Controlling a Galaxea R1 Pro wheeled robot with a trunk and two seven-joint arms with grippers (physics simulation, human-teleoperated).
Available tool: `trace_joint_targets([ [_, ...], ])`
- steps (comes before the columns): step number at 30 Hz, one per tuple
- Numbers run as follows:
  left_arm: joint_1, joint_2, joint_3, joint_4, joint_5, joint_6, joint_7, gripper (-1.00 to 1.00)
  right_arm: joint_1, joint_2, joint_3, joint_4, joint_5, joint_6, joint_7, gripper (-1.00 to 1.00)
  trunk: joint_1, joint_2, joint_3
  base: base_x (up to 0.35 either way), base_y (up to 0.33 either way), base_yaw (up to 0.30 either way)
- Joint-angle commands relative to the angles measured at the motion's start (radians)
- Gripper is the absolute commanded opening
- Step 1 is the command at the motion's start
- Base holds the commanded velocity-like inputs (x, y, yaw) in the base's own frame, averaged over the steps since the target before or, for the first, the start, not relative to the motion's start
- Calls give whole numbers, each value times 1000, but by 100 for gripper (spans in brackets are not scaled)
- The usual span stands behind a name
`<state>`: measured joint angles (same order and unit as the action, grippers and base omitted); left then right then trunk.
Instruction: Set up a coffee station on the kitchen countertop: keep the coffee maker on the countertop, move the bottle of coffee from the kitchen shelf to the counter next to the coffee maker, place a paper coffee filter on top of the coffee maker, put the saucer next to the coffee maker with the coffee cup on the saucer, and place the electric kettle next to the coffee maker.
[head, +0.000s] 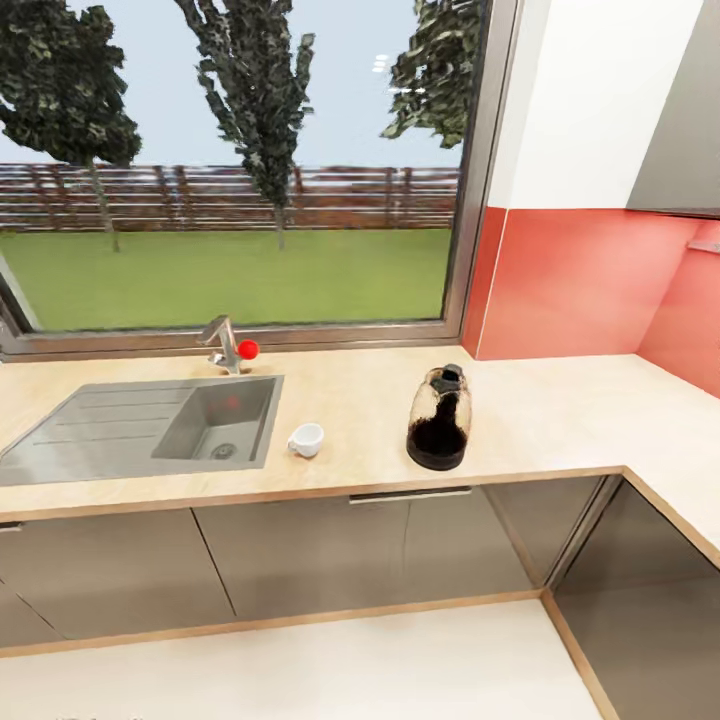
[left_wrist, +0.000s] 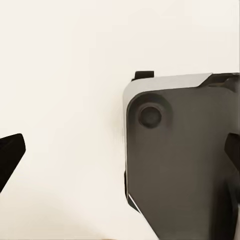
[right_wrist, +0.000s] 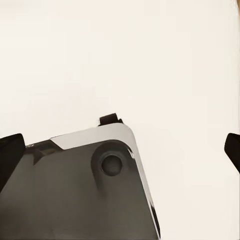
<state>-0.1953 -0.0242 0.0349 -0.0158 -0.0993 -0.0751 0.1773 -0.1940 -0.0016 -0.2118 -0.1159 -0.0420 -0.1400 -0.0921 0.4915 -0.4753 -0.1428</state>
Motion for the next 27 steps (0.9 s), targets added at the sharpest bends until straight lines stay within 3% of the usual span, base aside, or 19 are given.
trace_joint_targets([
  [1,-1,-1,4,2,-11,-3,5,100,-1,0,-1,1,-5,-4,0,100,1,-2,-2,92,-270,207],
  [10,-1,-2,5,1,-10,-3,5,100,-1,0,-1,2,-4,-4,0,100,1,-2,-2,18,-272,231],
  [27,-1,-2,5,0,-9,-3,5,100,-1,1,-1,2,-4,-5,-1,100,1,-2,-2,0,-273,20],
])
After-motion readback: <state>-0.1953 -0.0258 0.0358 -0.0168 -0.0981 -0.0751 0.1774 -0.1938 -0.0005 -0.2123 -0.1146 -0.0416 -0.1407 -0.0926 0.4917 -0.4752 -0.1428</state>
